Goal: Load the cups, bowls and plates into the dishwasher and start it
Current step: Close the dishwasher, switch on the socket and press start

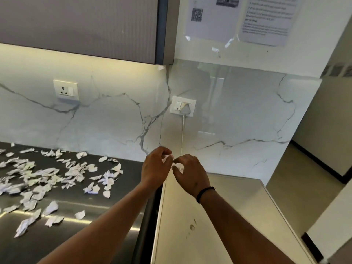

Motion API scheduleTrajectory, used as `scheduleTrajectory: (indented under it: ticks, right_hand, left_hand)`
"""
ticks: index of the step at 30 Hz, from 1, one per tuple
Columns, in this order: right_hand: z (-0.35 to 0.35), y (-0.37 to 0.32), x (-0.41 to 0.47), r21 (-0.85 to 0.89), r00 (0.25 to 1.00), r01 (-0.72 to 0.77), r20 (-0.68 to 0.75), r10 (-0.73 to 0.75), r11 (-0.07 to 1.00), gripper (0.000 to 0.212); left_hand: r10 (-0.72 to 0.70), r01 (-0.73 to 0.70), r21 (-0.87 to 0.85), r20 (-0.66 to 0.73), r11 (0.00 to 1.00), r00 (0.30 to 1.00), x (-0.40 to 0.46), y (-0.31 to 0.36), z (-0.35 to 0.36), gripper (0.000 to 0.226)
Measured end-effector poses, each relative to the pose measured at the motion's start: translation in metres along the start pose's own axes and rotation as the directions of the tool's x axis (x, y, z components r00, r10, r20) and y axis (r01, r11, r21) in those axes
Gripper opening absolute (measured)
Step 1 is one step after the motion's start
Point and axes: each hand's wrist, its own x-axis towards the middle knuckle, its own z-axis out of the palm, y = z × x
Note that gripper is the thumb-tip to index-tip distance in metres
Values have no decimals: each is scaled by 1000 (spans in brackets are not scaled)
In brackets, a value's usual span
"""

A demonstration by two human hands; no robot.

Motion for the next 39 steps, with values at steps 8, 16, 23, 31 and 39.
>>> scheduleTrajectory:
  ticks: [8, 16, 23, 31, 39]
  right_hand:
    - [8, 10, 40, -89, 999, -35, 28, 38, 995, 41]
    - [18, 22, 96, -145, 1000, -8, 24, 11, 989, 53]
    - [19, 34, 158, -180, 999, 25, 39, -19, 983, 58]
    - [24, 62, 219, -227, 997, 74, -18, -80, 971, 64]
    - [70, 89, 252, -318, 936, 76, -305, -178, 945, 60]
  left_hand:
    - [135, -161, 194, 140, 968, 981, 68, -30, 8, 41]
    - [206, -272, 398, 200, 876, 958, 147, -44, 14, 68]
    - [375, -448, 535, 245, 717, 894, 247, -27, 15, 100]
    - [343, -427, 702, 268, 570, 900, 329, -1, 41, 139]
    - [349, -355, 771, 184, 529, 919, 339, -16, 71, 169]
